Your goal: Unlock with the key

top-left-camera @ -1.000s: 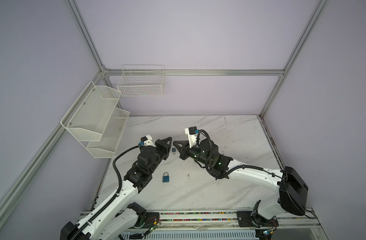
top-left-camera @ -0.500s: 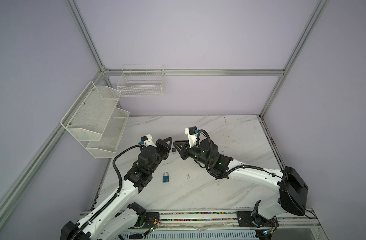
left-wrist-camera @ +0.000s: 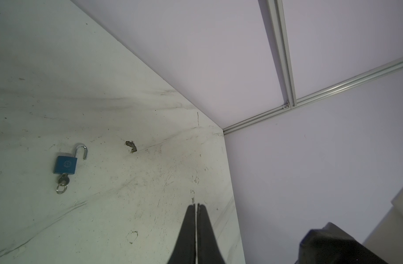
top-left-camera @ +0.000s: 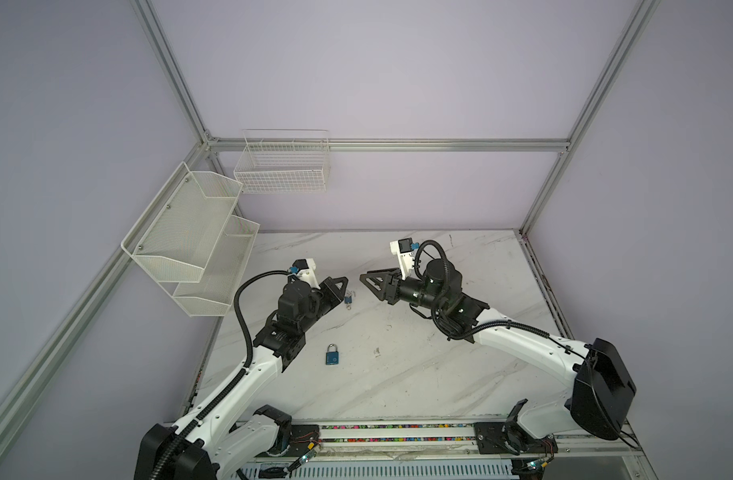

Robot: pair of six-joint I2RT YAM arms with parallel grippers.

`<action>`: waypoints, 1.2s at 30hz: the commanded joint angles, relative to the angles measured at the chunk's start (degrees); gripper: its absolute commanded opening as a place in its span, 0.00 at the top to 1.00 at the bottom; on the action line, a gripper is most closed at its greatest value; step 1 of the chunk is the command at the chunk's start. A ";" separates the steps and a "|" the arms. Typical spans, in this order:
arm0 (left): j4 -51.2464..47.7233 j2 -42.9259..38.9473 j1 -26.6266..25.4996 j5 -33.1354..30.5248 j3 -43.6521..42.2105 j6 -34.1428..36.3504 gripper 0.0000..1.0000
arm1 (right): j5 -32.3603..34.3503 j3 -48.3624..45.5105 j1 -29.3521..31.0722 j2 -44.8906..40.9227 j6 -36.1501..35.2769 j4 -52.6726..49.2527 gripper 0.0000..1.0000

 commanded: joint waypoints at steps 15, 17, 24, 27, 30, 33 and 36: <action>21.71 -0.07 0.42 12.01 1.95 10.39 1.00 | -15.29 -0.14 -2.25 3.84 8.98 10.65 0.55; 22.16 0.16 0.42 12.56 1.87 10.31 1.00 | -15.36 -0.03 -2.34 3.67 9.03 11.56 0.55; 24.49 1.03 0.47 14.45 1.83 9.60 1.00 | -14.21 -0.31 -3.40 3.23 8.64 12.91 0.55; 24.99 1.52 0.42 15.30 2.05 9.26 1.00 | -15.41 0.49 -3.47 4.21 8.75 13.52 0.56; 26.03 1.97 0.42 16.14 2.13 9.10 1.00 | -15.72 0.95 -3.66 4.61 8.85 13.93 0.56; 26.24 2.26 0.42 16.22 2.14 9.07 1.00 | -16.36 1.42 -3.73 4.97 9.10 14.59 0.56; 26.78 2.70 0.43 16.50 2.12 8.73 1.00 | -17.13 1.74 -3.75 5.80 9.05 14.82 0.58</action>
